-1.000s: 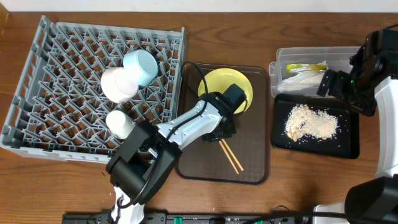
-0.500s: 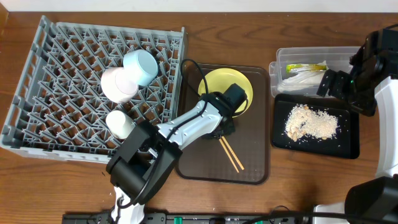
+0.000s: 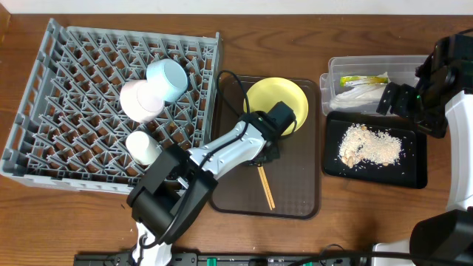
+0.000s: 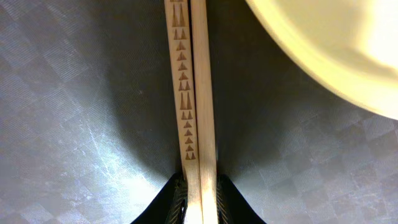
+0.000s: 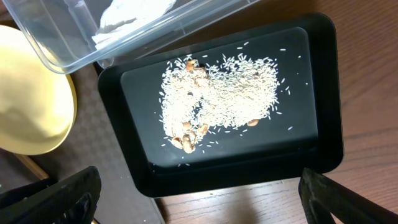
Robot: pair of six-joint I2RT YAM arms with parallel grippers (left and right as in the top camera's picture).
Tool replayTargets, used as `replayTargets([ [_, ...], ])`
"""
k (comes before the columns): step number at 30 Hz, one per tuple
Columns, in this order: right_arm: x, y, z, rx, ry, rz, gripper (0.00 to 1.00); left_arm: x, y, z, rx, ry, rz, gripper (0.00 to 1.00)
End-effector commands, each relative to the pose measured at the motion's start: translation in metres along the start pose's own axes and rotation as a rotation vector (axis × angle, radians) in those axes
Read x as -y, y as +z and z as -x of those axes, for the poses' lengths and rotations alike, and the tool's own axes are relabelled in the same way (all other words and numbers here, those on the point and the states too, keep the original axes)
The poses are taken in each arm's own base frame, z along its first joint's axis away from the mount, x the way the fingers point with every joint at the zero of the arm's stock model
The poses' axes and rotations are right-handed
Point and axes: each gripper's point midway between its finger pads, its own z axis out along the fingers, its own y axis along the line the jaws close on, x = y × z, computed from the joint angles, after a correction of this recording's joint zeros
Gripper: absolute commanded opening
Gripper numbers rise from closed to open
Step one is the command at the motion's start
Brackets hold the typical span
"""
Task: Sort waste into correct bins and load items into the dishwasher
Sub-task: 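Close the left gripper on the chopsticks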
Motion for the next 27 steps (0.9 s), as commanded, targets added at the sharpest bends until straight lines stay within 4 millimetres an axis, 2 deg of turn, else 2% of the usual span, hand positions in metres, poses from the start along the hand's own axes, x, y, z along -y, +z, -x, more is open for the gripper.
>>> replayTargets([
  [1,-0.003,-0.008,0.001,0.022,0.003,0.011,0.99,-0.021,0.010,0.006,-0.014,0.022,0.046,0.19],
  [4,-0.003,-0.008,0.001,0.022,0.003,0.011,0.99,-0.023,0.000,0.021,0.010,0.083,0.021,0.19],
  [5,-0.003,-0.008,0.001,0.022,0.003,0.011,0.99,-0.024,-0.010,0.032,0.031,0.118,0.001,0.19],
  [8,-0.003,-0.008,0.001,0.023,0.003,0.011,0.99,-0.026,-0.028,0.045,0.072,0.168,-0.030,0.19],
  [15,-0.003,-0.008,0.001,0.022,0.003,0.011,0.99,-0.025,-0.061,0.056,0.142,0.263,-0.077,0.19],
  [17,-0.003,-0.008,0.001,0.022,0.003,0.011,0.99,-0.026,-0.061,0.054,0.132,0.263,-0.073,0.26],
  [25,-0.003,-0.008,0.000,0.020,0.003,0.011,0.99,-0.051,-0.043,0.029,0.036,0.221,-0.002,0.30],
  [27,-0.003,-0.008,0.000,0.019,0.003,0.011,0.99,-0.055,-0.037,0.024,0.026,0.202,0.006,0.34],
])
